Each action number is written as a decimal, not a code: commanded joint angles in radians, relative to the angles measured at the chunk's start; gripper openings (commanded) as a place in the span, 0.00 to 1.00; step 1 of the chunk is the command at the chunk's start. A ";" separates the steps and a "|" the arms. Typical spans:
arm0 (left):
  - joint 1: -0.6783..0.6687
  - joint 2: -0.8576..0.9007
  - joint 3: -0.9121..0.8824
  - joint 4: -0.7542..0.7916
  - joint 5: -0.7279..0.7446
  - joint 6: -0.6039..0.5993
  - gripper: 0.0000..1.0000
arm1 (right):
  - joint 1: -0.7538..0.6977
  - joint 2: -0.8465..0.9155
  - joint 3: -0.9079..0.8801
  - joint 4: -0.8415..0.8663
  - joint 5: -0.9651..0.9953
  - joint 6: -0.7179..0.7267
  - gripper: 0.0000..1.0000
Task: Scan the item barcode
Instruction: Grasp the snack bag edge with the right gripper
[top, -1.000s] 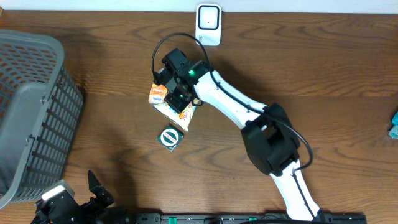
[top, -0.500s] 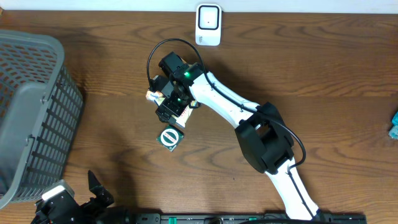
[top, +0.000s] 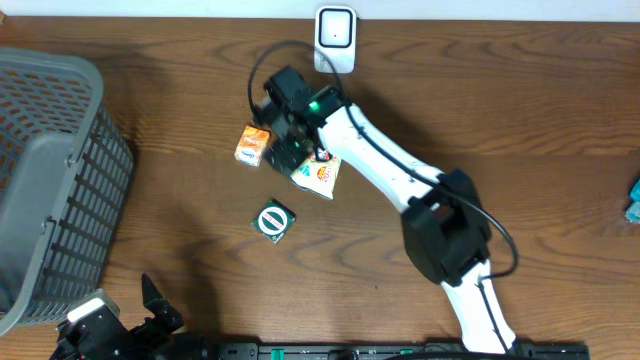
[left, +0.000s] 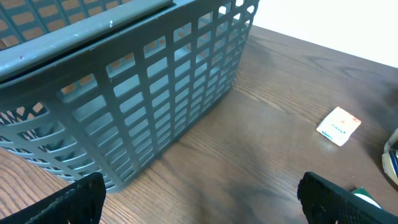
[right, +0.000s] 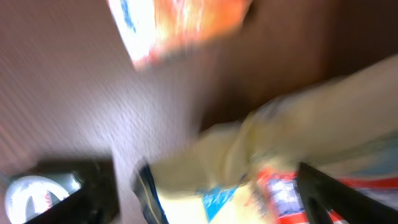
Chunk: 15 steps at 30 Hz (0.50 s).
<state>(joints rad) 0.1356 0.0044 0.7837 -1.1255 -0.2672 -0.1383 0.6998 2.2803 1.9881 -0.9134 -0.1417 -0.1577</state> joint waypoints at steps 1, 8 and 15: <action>0.003 -0.001 0.001 0.000 -0.002 -0.006 0.98 | -0.002 -0.042 0.018 0.087 -0.040 0.034 0.67; 0.003 -0.001 0.001 0.000 -0.002 -0.006 0.98 | 0.002 0.100 0.018 0.113 -0.088 0.108 0.20; 0.003 -0.001 0.001 0.000 -0.002 -0.006 0.98 | 0.001 0.112 0.021 -0.068 -0.097 0.115 0.04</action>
<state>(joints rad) 0.1360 0.0044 0.7837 -1.1255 -0.2672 -0.1383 0.6998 2.4180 2.0048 -0.9146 -0.2180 -0.0582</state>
